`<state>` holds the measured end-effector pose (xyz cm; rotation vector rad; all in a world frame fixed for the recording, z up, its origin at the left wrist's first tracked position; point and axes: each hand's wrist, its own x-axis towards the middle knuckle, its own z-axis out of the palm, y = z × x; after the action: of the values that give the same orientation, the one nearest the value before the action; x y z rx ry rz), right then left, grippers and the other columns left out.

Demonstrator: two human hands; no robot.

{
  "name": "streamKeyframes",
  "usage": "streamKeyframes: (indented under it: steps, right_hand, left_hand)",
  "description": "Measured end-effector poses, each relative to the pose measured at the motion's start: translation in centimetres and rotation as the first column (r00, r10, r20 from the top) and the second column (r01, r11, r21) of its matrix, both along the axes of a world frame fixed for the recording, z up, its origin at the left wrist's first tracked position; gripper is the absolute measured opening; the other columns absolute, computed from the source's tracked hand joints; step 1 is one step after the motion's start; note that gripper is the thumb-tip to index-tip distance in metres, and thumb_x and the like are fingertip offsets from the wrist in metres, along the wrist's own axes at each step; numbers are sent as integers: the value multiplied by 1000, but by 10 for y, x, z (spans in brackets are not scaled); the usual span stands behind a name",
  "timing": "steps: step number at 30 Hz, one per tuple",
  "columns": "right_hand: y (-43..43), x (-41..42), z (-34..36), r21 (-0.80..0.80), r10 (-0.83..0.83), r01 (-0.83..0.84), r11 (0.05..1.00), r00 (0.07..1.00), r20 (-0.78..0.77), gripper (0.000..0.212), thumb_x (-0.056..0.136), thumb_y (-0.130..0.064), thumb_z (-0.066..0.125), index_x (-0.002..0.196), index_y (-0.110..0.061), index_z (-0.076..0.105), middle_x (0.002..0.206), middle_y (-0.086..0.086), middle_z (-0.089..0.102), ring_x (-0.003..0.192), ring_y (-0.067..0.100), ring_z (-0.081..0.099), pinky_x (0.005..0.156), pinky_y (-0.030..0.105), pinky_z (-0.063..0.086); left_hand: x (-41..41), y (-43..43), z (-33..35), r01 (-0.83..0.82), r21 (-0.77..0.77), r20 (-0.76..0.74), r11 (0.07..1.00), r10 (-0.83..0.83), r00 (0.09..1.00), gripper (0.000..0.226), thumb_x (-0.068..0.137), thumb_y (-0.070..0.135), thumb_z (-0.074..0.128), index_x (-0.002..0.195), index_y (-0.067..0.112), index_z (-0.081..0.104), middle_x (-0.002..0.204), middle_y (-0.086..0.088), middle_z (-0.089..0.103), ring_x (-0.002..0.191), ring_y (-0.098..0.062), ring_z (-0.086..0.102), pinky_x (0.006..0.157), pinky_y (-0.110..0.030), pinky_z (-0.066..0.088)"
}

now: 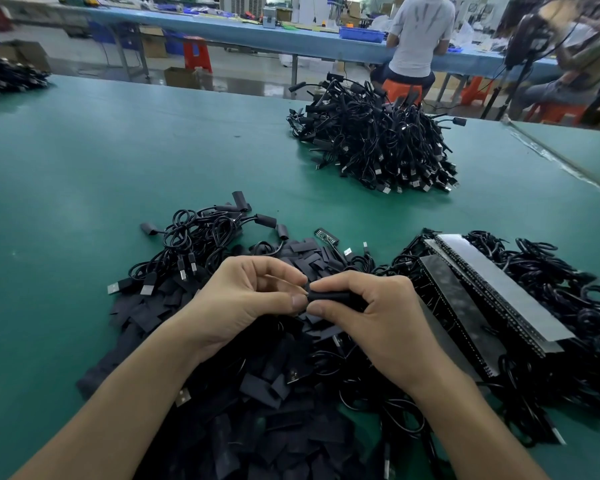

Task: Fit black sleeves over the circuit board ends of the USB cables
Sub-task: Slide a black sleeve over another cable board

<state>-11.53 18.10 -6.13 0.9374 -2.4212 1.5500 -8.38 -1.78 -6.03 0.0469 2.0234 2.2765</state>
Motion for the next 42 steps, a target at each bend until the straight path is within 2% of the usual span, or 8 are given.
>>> streamKeyframes:
  steps: [7,12,18,23,29,32,38,42]
  right_hand:
    - [-4,4,4,-64,-84,83,994,996,-3,43,76,-22,84,113,-37,68,90,-20,73,81,-1,70,73,10,50]
    - [-6,4,5,-196,-260,250,948,965,-28,33,75,-19,85,94,-41,70,81,-19,72,71,3,69,68,14,53]
    - [-7,4,0,-184,-254,250,951,967,-2,35,77,-16,83,111,-16,75,84,-17,74,76,2,71,74,14,54]
    - [-12,7,-2,-168,-218,221,961,975,39,42,77,-12,83,117,-12,72,84,-17,74,78,-1,70,75,10,53]
    - [-9,6,2,-233,-199,236,943,965,168,27,79,-17,82,100,-32,73,82,-13,75,77,7,73,75,21,57]
    - [-7,5,8,-311,-149,231,922,952,267,18,81,-12,80,89,-27,74,76,-2,76,68,15,73,66,25,56]
    - [-5,5,22,-481,-92,286,829,917,388,10,83,-2,74,83,-11,70,69,8,73,60,16,69,54,19,51]
    - [-2,5,34,-625,-23,364,691,875,484,8,86,0,68,86,-8,66,68,5,69,62,15,66,56,20,53]
  left_hand:
    - [2,5,8,-38,61,1,997,38,999,26,58,9,87,80,15,77,72,-9,72,59,-14,67,58,-20,54]
    - [1,8,10,-138,121,26,983,136,990,19,55,11,82,72,19,77,70,-7,73,57,-13,67,58,-19,56]
    - [-1,11,6,-186,133,9,974,187,982,23,50,16,85,71,20,77,71,-8,74,58,-13,69,58,-19,55]
    - [-2,11,2,-201,129,-8,971,204,979,22,51,15,85,71,19,76,70,-8,73,60,-14,69,62,-19,55]
    - [-1,14,1,-185,127,-11,975,188,982,20,53,14,85,70,20,76,68,-5,71,58,-12,67,61,-18,54]
    - [-1,14,2,-175,90,-31,980,179,983,20,55,14,86,70,22,75,69,-4,71,60,-11,66,62,-17,54]
    - [2,13,10,-92,-219,-151,971,59,987,12,75,25,83,83,25,74,80,-4,76,69,-14,68,66,-20,54]
    - [5,9,15,-155,-611,-300,777,-46,953,10,84,41,75,91,36,71,94,13,71,80,-11,66,74,-27,54]
